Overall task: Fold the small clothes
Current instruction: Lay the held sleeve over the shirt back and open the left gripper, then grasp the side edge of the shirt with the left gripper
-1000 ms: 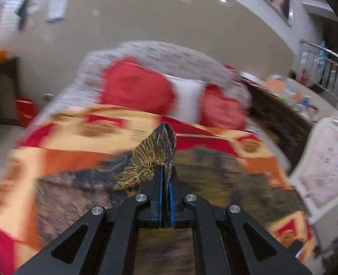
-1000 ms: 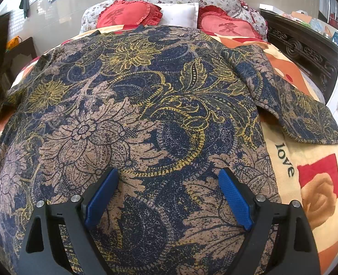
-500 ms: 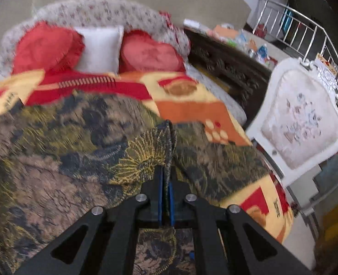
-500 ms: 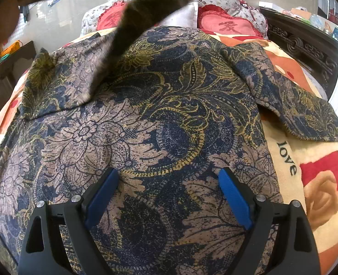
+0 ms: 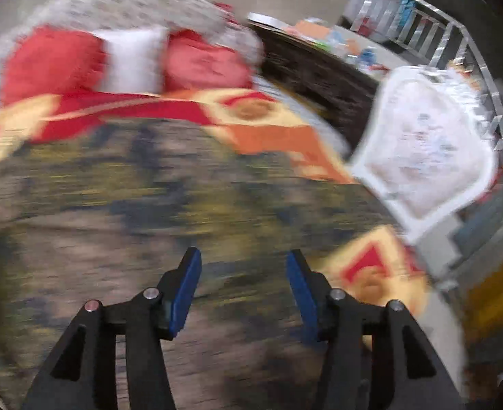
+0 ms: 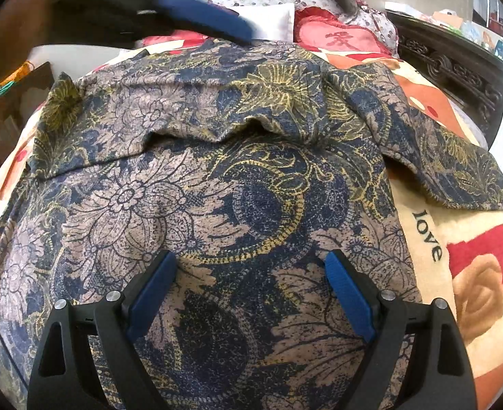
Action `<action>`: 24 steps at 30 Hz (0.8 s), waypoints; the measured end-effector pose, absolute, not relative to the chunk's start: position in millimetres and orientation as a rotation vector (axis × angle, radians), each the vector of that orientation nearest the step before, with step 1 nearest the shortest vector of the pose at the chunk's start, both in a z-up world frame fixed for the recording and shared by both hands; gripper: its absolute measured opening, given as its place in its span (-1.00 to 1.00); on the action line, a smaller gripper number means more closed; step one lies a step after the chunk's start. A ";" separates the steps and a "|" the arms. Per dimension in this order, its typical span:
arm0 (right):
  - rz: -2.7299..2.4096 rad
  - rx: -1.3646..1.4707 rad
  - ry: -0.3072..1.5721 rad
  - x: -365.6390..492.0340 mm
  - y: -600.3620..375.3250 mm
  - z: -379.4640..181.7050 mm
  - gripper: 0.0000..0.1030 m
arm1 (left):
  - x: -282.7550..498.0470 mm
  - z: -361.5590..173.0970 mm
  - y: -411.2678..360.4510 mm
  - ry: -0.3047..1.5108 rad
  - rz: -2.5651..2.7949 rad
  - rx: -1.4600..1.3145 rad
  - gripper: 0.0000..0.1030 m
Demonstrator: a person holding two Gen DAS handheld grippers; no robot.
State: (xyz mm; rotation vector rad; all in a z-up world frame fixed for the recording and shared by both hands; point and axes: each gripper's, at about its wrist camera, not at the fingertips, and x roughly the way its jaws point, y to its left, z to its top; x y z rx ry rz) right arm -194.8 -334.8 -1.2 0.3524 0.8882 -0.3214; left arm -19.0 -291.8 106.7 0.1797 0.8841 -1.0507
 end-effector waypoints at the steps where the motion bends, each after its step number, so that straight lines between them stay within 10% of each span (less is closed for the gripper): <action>1: -0.322 0.351 0.889 -194.5 -334.3 -1.0 0.90 | -9.6 103.5 -270.4 0.844 -0.959 0.191 0.06; 7: -0.328 0.341 0.892 -194.0 -332.7 -1.6 0.90 | 54.1 81.3 -128.1 0.800 -0.493 0.061 -0.69; 24: -0.333 0.325 0.920 -189.8 -332.0 0.1 0.90 | 84.2 103.8 -119.0 0.755 -0.566 -0.057 -0.79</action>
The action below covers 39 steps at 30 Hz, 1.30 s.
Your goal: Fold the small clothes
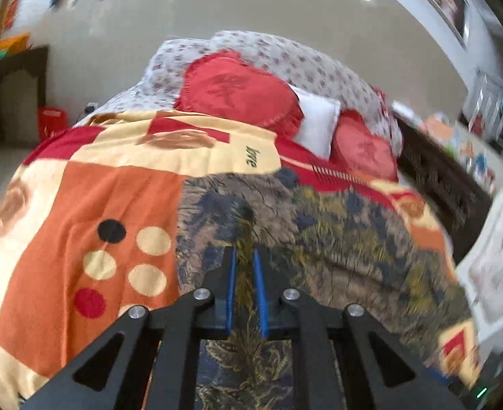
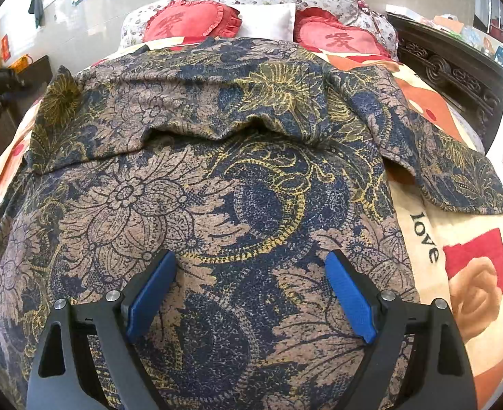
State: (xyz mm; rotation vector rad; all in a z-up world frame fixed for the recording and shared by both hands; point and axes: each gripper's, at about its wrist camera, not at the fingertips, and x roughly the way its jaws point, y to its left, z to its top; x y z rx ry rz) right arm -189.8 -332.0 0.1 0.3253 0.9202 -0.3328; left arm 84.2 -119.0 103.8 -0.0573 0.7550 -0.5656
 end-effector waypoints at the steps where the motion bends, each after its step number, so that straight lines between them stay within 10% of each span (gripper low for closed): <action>1: -0.330 0.333 0.931 -189.1 -334.0 2.8 0.89 | 82.2 100.6 -123.7 0.758 -0.581 -0.024 -0.79; 13: -0.162 0.557 0.705 -133.7 -458.8 35.1 0.52 | 55.8 76.9 -73.6 0.795 -0.517 -0.192 -0.77; 29: 0.004 0.764 0.695 -115.5 -494.9 -12.4 -0.71 | 12.6 10.8 -91.6 0.885 -0.494 -0.058 -0.45; 39: -0.217 0.596 0.844 -143.1 -498.5 1.1 -0.73 | 13.2 14.5 -94.1 0.884 -0.485 -0.042 -0.44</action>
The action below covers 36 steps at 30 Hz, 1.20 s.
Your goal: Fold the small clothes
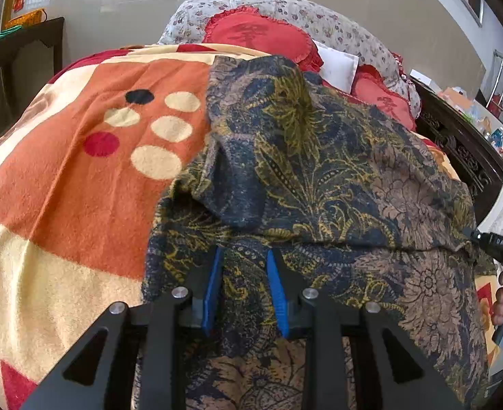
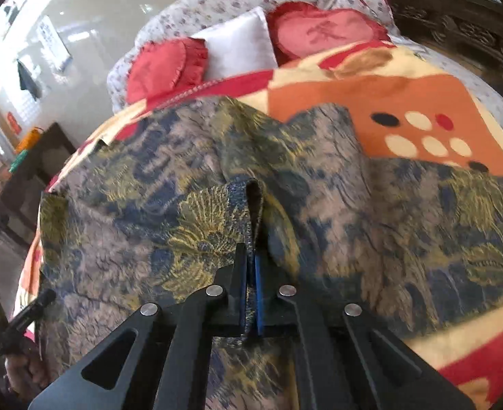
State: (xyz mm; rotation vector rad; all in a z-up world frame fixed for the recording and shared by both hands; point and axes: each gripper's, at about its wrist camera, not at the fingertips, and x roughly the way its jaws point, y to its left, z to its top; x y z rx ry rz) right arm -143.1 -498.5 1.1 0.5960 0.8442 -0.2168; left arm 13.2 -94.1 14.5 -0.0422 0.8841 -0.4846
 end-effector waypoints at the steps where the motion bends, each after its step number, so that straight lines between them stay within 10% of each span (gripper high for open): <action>1: -0.224 0.583 0.851 -142.4 -496.2 0.8 -0.73 | 13.2 16.5 -95.0 0.883 -0.480 -0.037 -0.43; 9: -0.311 0.500 0.686 -169.6 -499.9 46.8 -0.40 | 54.8 86.7 -116.7 0.720 -0.524 -0.097 -0.15; 12: -0.313 0.496 0.600 -179.4 -500.3 62.2 -0.35 | 95.7 87.4 -142.0 0.753 -0.491 -0.055 -0.81; 17: -0.225 0.478 0.682 -150.5 -483.4 41.6 -0.60 | 154.2 45.6 -165.1 0.880 -0.314 0.088 -0.92; 26: -0.265 0.546 0.765 -123.4 -491.3 -9.2 -0.63 | 148.0 41.4 -157.4 0.844 -0.305 0.139 -0.91; 31: -0.183 0.556 0.691 -143.4 -470.2 18.9 -0.58 | 103.8 70.9 -140.8 0.739 -0.319 0.079 -0.43; 36: -0.162 0.460 0.829 -139.2 -444.5 0.1 -0.46 | 51.8 65.5 -141.1 0.768 -0.379 0.070 -0.40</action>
